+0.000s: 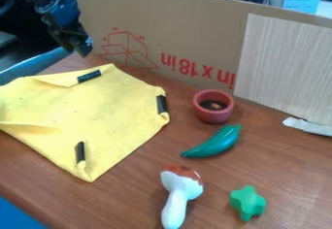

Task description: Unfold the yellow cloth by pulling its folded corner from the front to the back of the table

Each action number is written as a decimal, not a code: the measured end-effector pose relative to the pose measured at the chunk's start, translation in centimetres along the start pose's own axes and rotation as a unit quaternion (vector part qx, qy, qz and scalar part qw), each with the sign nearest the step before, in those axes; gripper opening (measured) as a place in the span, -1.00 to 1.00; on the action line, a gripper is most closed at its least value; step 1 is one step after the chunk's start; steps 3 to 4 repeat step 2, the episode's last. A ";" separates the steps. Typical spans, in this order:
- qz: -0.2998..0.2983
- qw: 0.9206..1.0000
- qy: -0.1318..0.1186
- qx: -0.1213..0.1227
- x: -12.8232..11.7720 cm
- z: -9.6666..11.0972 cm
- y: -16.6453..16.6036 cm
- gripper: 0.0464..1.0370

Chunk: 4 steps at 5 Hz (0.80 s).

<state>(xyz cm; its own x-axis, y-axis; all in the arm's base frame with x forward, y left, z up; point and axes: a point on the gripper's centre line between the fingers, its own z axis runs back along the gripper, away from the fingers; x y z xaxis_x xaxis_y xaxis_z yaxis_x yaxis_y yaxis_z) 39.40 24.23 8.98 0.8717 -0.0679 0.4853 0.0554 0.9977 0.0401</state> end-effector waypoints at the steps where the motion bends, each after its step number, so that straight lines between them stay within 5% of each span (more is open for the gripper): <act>1: -0.016 1.000 0.026 0.001 0.3 2.4 -1.9 0.90; 2: -0.020 0.996 0.092 0.002 -0.8 3.2 -3.1 0.93; 4: -0.020 0.996 0.092 0.002 -0.8 3.2 -3.1 0.93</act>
